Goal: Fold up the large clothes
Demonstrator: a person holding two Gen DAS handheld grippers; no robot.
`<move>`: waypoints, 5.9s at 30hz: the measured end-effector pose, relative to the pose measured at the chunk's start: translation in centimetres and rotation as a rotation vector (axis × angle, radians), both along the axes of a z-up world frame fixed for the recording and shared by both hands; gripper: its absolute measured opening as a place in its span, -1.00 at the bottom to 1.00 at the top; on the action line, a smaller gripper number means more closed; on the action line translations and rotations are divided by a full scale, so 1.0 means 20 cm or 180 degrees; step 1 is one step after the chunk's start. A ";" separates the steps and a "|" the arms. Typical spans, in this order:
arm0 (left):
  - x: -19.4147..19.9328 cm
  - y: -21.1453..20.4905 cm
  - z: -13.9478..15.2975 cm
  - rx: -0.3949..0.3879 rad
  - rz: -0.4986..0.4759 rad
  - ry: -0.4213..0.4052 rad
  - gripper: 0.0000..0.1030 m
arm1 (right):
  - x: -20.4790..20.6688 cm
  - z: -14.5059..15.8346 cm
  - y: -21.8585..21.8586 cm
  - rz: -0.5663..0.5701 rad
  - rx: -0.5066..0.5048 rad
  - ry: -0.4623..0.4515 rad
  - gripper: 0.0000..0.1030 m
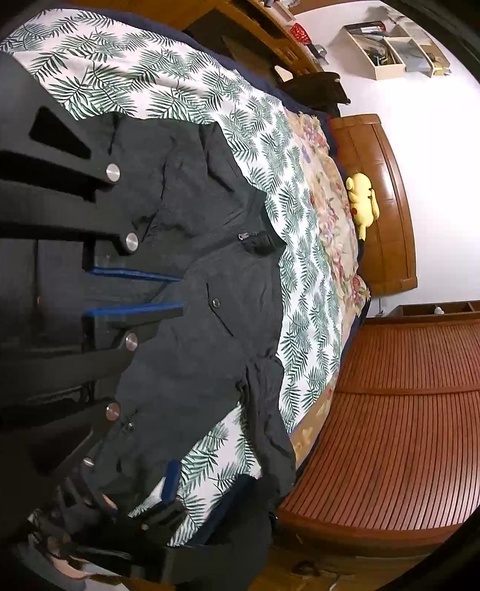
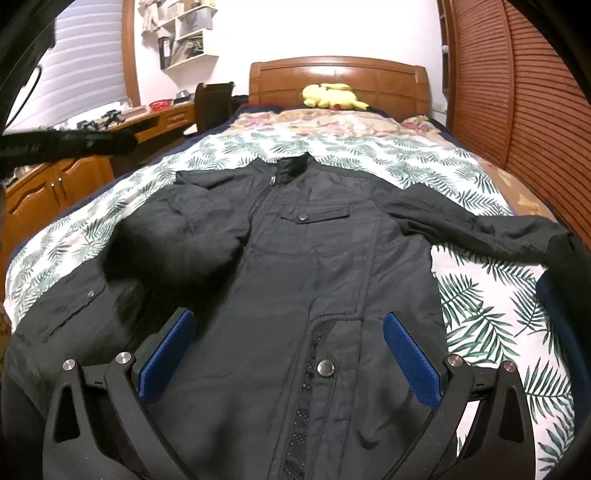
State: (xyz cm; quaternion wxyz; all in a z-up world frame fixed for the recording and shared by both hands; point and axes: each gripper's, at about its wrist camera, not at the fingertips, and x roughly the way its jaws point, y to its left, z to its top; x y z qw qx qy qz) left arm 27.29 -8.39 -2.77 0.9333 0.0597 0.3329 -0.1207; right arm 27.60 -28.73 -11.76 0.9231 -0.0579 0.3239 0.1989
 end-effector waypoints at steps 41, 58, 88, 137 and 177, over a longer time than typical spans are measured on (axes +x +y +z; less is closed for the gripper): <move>-0.08 0.72 -0.55 -0.0437 0.0540 -0.0127 -0.18 | 0.02 -0.31 0.74 0.1121 -0.0324 0.0372 0.91; -0.08 0.74 -0.59 -0.0454 0.0619 -0.0101 -0.11 | 0.03 -0.32 0.70 0.1028 -0.0440 0.0382 -0.27; -0.07 0.70 -0.62 -0.0292 0.0603 -0.0087 -0.10 | 0.24 -0.13 0.17 -0.0101 -0.0046 0.0196 -0.38; -0.04 0.50 -0.45 -0.0439 0.0165 -0.0163 -0.10 | 0.22 -0.13 0.57 0.0534 -0.1256 0.0251 -0.83; -0.03 0.28 -0.49 -0.0520 -0.0094 -0.0104 -0.10 | 0.75 0.16 -0.27 -0.0661 -0.1055 0.0301 0.30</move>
